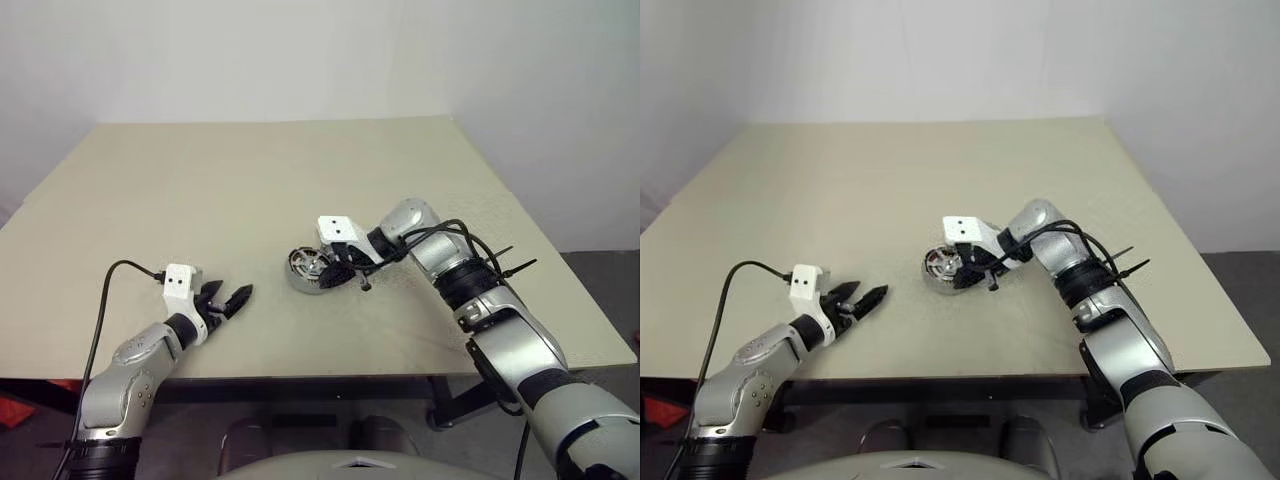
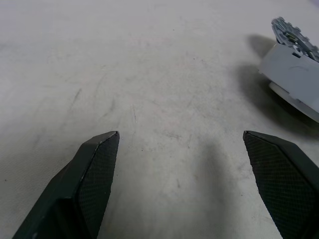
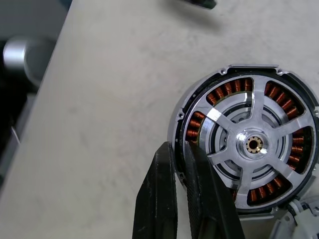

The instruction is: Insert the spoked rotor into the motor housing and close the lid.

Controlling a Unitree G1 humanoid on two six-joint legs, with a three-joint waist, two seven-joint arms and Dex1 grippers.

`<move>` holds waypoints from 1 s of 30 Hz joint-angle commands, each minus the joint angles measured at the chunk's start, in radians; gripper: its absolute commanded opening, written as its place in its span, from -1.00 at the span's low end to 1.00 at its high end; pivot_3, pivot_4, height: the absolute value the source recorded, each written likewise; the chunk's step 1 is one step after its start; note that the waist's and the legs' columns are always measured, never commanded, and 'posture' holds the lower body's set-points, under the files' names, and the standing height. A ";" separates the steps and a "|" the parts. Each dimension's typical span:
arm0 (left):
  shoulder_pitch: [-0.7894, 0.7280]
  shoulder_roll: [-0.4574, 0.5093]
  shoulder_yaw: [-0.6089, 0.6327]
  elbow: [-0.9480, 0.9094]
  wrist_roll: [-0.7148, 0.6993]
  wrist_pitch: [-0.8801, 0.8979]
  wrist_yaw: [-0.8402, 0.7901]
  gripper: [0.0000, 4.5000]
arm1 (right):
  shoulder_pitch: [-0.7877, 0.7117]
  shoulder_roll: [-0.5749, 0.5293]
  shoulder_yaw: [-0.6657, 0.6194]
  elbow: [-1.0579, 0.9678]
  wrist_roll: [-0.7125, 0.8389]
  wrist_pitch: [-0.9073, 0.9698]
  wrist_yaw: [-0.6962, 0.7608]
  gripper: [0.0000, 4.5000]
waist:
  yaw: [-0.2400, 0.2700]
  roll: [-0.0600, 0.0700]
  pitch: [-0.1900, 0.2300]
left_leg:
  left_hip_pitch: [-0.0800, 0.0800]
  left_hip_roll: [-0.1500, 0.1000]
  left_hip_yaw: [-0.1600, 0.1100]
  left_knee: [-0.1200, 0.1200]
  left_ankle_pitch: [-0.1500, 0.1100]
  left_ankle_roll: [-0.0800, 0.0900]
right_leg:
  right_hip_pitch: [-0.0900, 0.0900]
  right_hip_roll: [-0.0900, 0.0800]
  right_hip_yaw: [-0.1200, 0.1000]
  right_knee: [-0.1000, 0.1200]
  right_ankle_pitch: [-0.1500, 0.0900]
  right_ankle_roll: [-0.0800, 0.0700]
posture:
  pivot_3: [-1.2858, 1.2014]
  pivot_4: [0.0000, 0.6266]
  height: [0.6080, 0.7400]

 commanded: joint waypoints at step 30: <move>-0.039 0.138 0.169 -0.227 -0.172 0.122 0.016 0.89 | -0.150 0.242 -0.100 -0.108 0.283 0.949 -0.497 -1.00 | -0.002 -0.002 0.002 | 0.001 0.001 0.000 -0.004 0.004 -0.009 | -0.004 0.002 0.001 0.002 0.000 0.000 | 0.03 -1.00 1.00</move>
